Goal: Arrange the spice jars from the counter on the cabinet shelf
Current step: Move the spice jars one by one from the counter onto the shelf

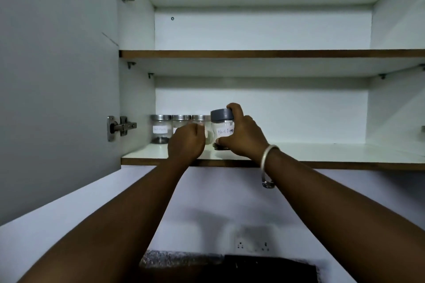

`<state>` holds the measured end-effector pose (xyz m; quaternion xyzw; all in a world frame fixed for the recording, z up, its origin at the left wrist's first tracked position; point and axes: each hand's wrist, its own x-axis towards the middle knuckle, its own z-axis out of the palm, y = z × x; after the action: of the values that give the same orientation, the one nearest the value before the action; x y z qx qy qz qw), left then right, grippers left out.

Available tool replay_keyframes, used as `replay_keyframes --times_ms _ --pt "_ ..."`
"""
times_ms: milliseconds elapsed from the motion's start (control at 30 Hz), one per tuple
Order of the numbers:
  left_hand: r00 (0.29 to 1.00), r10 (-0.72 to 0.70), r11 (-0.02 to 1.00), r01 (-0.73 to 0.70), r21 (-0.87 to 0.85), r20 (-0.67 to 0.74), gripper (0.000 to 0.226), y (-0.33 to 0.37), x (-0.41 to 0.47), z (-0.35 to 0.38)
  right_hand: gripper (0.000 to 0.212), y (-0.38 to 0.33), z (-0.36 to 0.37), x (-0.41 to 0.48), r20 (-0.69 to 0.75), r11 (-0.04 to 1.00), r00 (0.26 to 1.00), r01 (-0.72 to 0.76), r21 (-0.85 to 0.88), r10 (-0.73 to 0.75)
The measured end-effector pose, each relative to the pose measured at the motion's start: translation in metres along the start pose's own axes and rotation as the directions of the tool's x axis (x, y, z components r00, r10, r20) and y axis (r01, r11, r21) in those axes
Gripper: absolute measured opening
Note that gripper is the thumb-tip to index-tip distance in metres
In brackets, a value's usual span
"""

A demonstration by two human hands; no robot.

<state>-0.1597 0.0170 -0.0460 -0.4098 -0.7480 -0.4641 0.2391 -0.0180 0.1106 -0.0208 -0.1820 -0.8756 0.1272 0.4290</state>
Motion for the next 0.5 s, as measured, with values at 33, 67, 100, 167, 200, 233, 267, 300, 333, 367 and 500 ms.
replay_keyframes --times_ms 33,67,100,167,200,233,267,300,333,367,500 --pt "0.997 0.049 0.990 -0.057 0.132 0.061 0.045 -0.011 0.008 0.007 0.087 0.009 0.010 0.014 0.011 1.000 1.000 -0.011 -0.002 0.011" --pt "0.987 0.065 0.968 -0.099 0.232 0.149 0.040 -0.019 0.013 0.013 0.081 0.018 0.019 0.027 0.020 1.000 1.000 -0.024 -0.006 0.024" --pt "0.970 0.054 0.954 -0.120 0.274 0.236 0.037 -0.025 0.018 0.020 0.077 0.027 0.029 0.041 0.027 0.999 0.999 -0.039 -0.008 0.039" --pt "0.944 0.031 0.956 -0.124 0.265 0.330 0.035 -0.035 0.023 0.032 0.072 0.041 0.045 0.066 0.049 0.998 0.996 -0.070 -0.010 0.070" --pt "0.943 0.035 0.958 -0.126 0.258 0.331 0.036 -0.038 0.025 0.036 0.070 0.047 0.051 0.077 0.054 0.996 0.995 -0.088 -0.008 0.088" --pt "0.946 0.031 0.960 -0.118 0.255 0.323 0.036 -0.040 0.028 0.037 0.069 0.051 0.057 0.088 0.059 0.994 0.993 -0.107 -0.006 0.107" --pt "0.948 0.034 0.964 -0.115 0.241 0.317 0.035 -0.043 0.030 0.040 0.068 0.057 0.064 0.098 0.065 0.992 0.989 -0.130 -0.006 0.130" --pt "0.953 0.046 0.966 -0.119 0.229 0.300 0.034 -0.044 0.030 0.040 0.068 0.062 0.070 0.108 0.070 0.989 0.986 -0.150 -0.005 0.150" --pt "0.958 0.059 0.967 -0.125 0.224 0.280 0.033 -0.045 0.032 0.042 0.068 0.066 0.076 0.117 0.074 0.986 0.983 -0.166 -0.010 0.166" --pt "0.963 0.068 0.965 -0.131 0.228 0.262 0.033 -0.045 0.031 0.041 0.070 0.068 0.080 0.124 0.081 0.984 0.981 -0.178 -0.016 0.179" --pt "0.979 0.087 0.961 -0.132 0.241 0.186 0.035 -0.045 0.029 0.042 0.087 0.079 0.101 0.141 0.120 0.980 0.974 -0.185 -0.070 0.192"
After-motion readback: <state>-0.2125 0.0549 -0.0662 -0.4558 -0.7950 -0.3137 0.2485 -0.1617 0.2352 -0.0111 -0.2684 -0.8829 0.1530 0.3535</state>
